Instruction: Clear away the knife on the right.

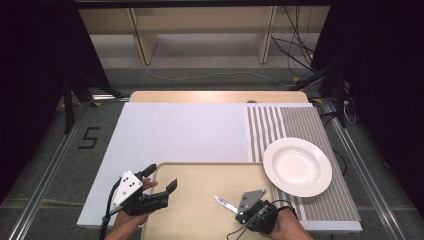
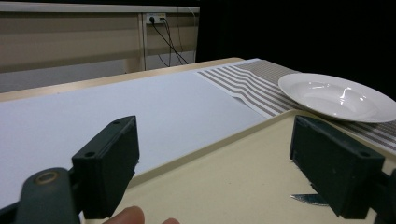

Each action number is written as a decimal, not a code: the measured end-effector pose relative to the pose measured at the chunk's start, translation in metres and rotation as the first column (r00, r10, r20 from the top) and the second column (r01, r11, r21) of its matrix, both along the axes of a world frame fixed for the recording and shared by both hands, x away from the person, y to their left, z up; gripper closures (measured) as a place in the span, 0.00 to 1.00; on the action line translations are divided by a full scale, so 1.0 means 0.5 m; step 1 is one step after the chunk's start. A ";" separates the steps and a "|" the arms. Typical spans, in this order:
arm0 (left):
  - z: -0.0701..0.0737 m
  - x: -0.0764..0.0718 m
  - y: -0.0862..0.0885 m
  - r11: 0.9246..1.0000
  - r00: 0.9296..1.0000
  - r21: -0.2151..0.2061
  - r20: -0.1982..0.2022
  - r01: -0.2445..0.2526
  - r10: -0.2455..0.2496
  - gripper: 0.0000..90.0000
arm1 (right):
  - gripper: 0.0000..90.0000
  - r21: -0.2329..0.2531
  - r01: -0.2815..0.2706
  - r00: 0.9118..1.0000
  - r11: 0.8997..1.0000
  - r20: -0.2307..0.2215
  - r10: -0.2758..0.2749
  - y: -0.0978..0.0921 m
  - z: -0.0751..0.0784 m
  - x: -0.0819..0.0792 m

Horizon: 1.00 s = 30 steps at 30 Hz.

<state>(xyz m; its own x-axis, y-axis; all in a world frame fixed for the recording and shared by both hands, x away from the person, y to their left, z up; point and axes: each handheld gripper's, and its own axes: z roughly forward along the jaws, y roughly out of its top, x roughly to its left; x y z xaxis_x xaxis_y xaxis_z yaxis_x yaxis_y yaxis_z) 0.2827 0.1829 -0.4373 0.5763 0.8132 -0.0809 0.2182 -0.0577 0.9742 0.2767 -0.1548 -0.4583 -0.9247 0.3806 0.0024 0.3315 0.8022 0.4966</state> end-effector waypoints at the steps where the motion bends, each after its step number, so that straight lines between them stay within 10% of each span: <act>1: 0.000 0.000 0.000 1.000 1.000 0.000 0.000 0.000 0.000 0.17 | 1.00 -0.006 -0.001 1.000 1.000 -0.003 0.001 0.001 -0.002 0.001; 30: 0.001 -0.001 0.000 1.000 1.000 -0.005 0.001 0.000 0.000 0.17 | 1.00 -0.063 0.050 0.999 0.997 -0.016 -0.052 -0.011 -0.010 0.013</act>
<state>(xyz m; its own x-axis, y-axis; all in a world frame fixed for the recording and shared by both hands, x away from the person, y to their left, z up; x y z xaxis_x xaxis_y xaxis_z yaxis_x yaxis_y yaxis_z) 0.2821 0.1830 -0.4368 0.5767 0.8126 -0.0847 0.2175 -0.0528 0.9746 0.2832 -0.1604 -0.4631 -0.9042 0.4272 -0.0065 0.3810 0.8133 0.4398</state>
